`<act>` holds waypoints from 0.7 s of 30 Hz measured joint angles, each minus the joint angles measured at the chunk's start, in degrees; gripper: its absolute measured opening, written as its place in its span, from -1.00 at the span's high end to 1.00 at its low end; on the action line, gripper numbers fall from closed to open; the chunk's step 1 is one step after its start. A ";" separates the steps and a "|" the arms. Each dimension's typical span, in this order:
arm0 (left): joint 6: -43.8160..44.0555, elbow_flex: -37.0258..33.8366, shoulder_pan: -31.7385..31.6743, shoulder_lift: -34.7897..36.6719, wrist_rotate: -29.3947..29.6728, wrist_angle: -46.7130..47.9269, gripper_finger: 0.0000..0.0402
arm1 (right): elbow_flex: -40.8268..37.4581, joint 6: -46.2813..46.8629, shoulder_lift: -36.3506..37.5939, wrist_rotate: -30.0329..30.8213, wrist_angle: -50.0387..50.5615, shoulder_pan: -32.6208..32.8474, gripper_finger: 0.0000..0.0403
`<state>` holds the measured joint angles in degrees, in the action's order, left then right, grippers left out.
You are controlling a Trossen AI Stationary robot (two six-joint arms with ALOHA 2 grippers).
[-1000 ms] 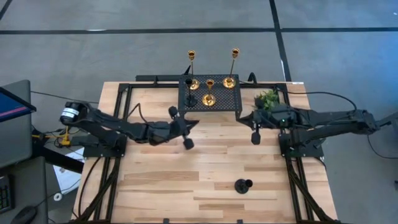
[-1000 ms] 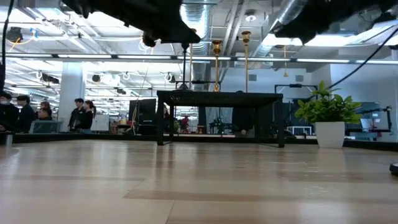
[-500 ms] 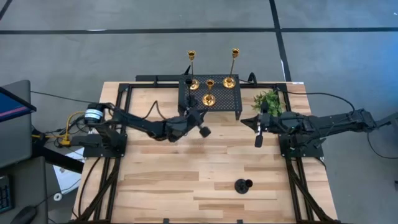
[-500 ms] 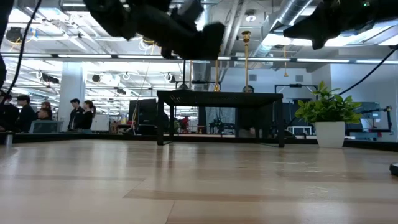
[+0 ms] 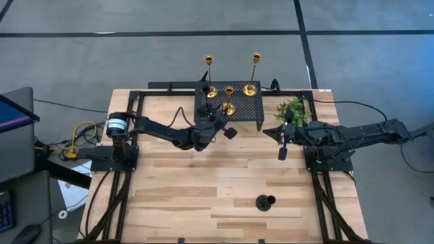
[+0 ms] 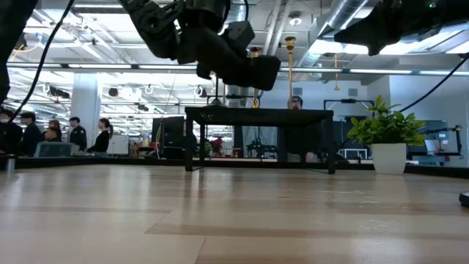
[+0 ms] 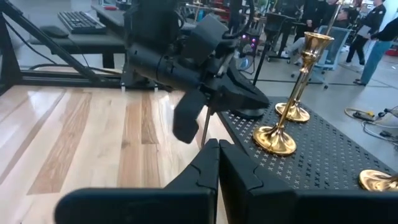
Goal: Pick & Place candle stick holders
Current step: Put the gold candle holder on the shelf
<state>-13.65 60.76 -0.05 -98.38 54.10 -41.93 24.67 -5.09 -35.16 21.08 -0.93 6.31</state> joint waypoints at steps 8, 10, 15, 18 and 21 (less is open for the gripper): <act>-1.59 0.03 0.49 0.83 5.87 -0.24 0.99 | 0.00 -0.93 -0.02 0.00 -0.20 0.00 1.00; -1.58 0.03 -0.28 0.81 5.87 -0.18 0.99 | 0.00 -1.06 -0.02 0.00 -1.06 0.00 1.00; -1.36 0.03 -2.20 0.80 5.55 -0.48 0.99 | 0.00 -1.64 -0.02 -0.01 -1.85 0.00 1.00; -1.06 0.03 -2.87 0.80 3.60 -0.93 0.99 | 0.00 -2.69 -0.02 -0.02 -2.41 0.00 1.00; -0.42 0.03 -3.45 0.80 1.27 -1.04 0.99 | 0.00 -3.00 -0.02 -0.02 -2.75 -0.02 1.00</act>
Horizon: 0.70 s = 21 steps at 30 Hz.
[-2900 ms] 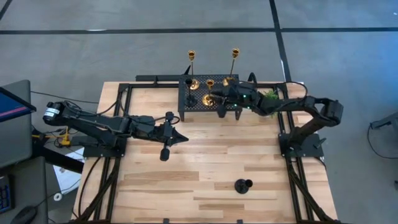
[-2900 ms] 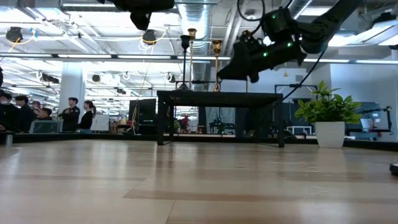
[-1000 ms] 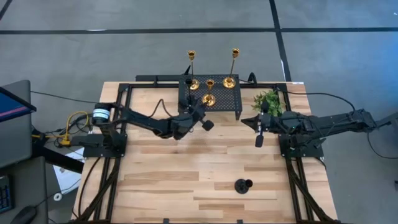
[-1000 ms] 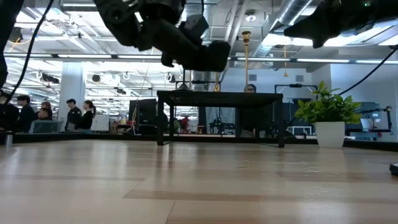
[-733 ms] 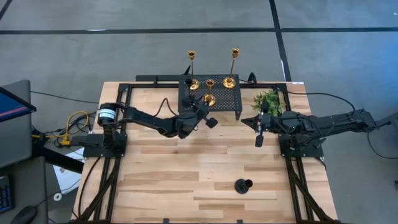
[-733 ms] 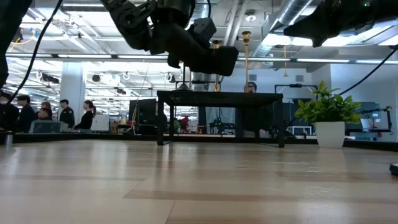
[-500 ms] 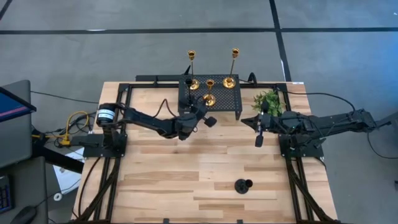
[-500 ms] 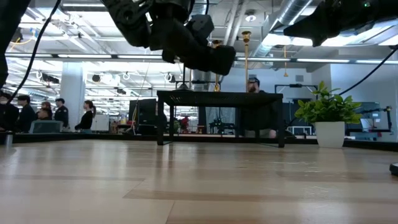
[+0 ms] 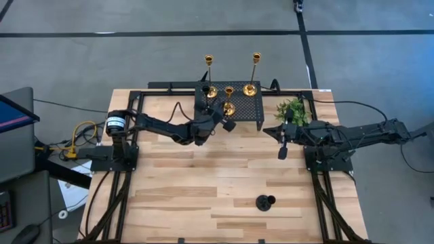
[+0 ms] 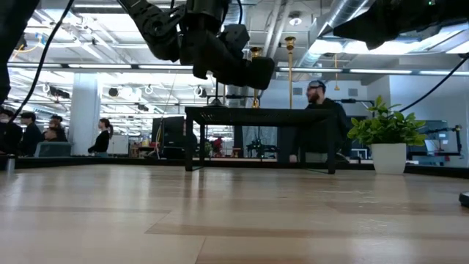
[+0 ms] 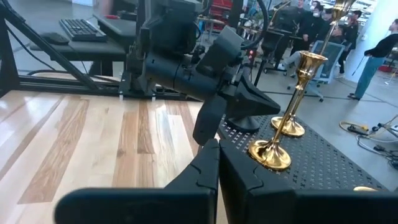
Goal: Pick & Place candle stick holders
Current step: Put the gold candle holder on the shelf
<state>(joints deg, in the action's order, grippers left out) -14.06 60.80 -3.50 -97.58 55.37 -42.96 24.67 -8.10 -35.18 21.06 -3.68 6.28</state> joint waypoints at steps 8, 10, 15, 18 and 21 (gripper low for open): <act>1.07 -0.02 -0.71 0.00 -2.89 -1.36 0.99 | 0.00 -0.02 0.00 0.00 -0.02 -0.02 1.00; 1.22 -0.02 -0.73 -0.02 -3.95 -2.32 0.99 | 0.00 -0.02 0.00 0.00 -0.02 -0.02 1.00; 1.27 -0.02 -0.75 -0.02 -4.64 -3.81 0.99 | 0.00 -0.48 0.00 0.02 -0.26 -0.02 1.00; 1.28 -0.02 -0.79 -0.02 -5.55 -3.88 0.99 | 0.00 -0.48 0.00 0.01 -0.26 -0.02 1.00; 2.39 -0.02 -0.92 -0.02 -7.97 -4.26 0.99 | 0.00 -0.48 0.00 0.00 -0.26 -0.02 1.00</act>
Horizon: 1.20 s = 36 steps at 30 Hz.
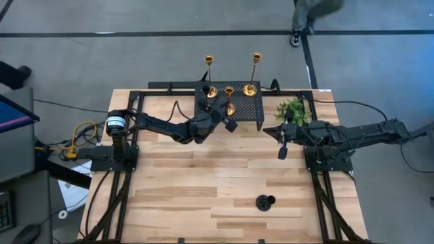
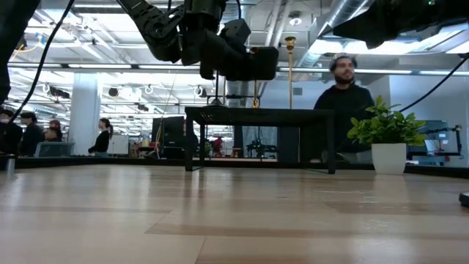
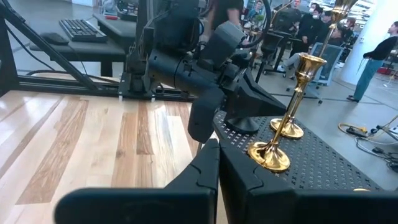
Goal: Pick & Place candle stick holders
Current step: Put the gold candle holder on the shelf
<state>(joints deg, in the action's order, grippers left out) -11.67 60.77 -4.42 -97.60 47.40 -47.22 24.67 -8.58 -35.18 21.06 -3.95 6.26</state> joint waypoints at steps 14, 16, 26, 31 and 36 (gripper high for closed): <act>0.38 0.00 0.80 0.00 -0.65 -0.10 0.99 | 0.00 -0.45 0.00 0.01 0.07 0.00 1.00; 0.10 0.00 1.74 0.00 -0.42 0.28 0.99 | 0.00 -0.46 0.00 0.00 0.16 0.00 1.00; -3.29 -0.02 0.65 -0.02 8.88 1.27 0.99 | 0.00 -0.59 0.00 -0.07 0.15 0.00 1.00; -0.08 -0.10 -1.95 -1.59 6.31 1.21 0.99 | 0.00 -0.58 0.00 -0.11 0.09 0.02 1.00; 1.95 -0.09 -2.15 -1.66 4.17 1.22 0.99 | 0.00 -1.05 0.00 -0.15 0.07 -0.14 1.00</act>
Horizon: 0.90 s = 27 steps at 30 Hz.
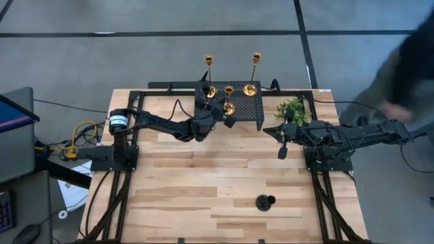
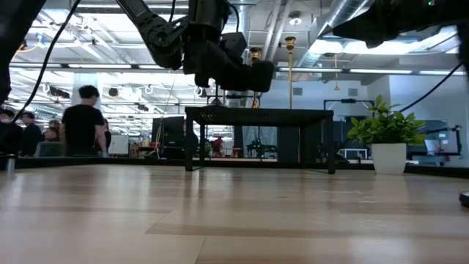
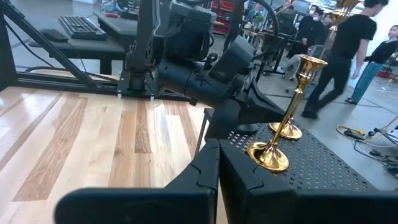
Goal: Pick & Place candle stick holders
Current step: Put the gold candle holder on the shelf
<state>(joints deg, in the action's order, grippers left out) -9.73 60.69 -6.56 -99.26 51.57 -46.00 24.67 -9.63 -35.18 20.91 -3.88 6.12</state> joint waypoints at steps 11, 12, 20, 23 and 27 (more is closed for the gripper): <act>3.10 0.02 -0.90 0.00 -4.94 -1.30 0.99 | 0.00 0.02 0.00 -0.02 0.00 -0.99 1.00; 3.19 0.02 -1.07 0.00 -5.32 -1.49 0.99 | 0.00 0.02 0.00 -0.02 0.00 -0.99 1.00; 4.54 0.02 -1.27 0.00 -8.32 -1.90 0.99 | 0.00 0.00 0.00 -0.02 0.00 -0.99 1.00; 4.69 0.02 -1.27 0.00 -8.59 -2.02 0.99 | 0.00 0.02 0.00 -0.02 0.00 -0.99 1.00; 4.66 0.02 -1.27 0.00 -8.59 -2.05 0.99 | 0.00 0.02 0.00 -0.03 0.00 -0.99 1.00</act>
<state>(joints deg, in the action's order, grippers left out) -5.06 60.71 -7.84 -99.26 42.98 -48.05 24.67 -9.61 -35.18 20.87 -3.88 5.13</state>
